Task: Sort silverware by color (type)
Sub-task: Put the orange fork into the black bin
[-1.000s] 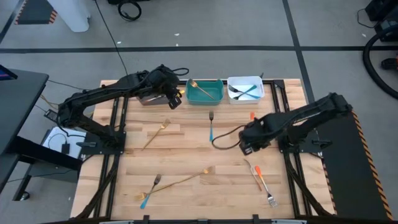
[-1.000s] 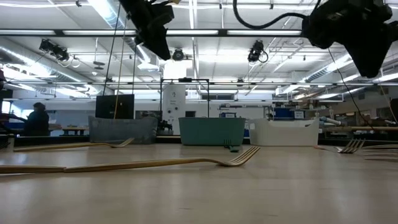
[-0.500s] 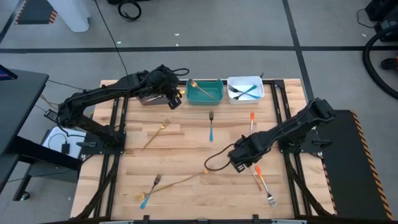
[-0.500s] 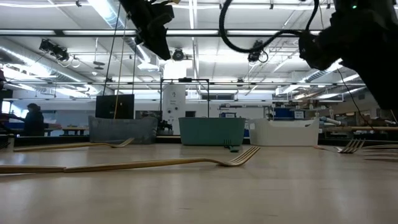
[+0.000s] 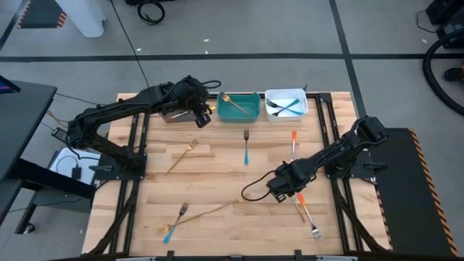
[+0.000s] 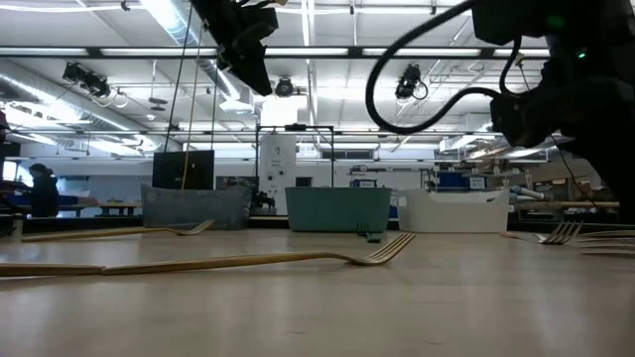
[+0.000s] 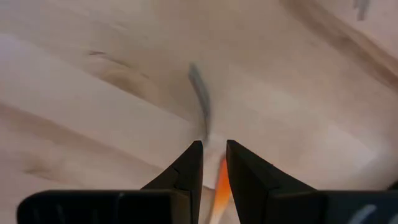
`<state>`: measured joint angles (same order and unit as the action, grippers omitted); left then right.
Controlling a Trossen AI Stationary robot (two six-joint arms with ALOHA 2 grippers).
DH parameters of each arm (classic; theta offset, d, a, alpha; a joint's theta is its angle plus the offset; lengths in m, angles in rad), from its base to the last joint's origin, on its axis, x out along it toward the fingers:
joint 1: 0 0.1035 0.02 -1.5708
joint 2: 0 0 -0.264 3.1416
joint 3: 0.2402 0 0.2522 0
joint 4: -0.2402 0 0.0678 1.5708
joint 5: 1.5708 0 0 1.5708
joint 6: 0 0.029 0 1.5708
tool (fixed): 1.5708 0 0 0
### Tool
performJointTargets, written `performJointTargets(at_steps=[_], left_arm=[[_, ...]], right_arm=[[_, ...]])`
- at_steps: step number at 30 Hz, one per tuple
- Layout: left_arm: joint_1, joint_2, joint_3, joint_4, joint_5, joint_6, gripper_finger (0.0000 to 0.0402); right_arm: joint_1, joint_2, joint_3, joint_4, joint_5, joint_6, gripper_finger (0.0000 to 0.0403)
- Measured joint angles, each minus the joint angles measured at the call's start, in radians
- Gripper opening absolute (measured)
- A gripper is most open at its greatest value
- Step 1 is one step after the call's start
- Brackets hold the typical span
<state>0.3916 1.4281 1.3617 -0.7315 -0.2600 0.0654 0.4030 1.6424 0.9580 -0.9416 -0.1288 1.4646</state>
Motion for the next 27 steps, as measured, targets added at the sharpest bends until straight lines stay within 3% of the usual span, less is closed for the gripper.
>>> performJointTargets(at_steps=[14,21,24,27], left_arm=[[0.000,0.000,0.000,0.000,0.000,0.000,0.0112],[0.000,0.000,0.000,0.000,0.000,0.000,0.0112],[0.000,0.000,0.000,0.001,0.000,0.001,0.0112],[0.000,0.000,0.000,0.001,0.000,0.000,0.0112]], right_arm=[[0.000,0.010,-0.034,0.043,0.011,-0.010,0.0079],[-0.004,0.010,-0.115,0.214,-0.003,0.001,0.0078],[-0.009,0.003,-0.145,0.258,-0.010,0.002,0.0060],[-0.016,-0.001,-0.148,0.250,-0.010,-0.020,0.0018]])
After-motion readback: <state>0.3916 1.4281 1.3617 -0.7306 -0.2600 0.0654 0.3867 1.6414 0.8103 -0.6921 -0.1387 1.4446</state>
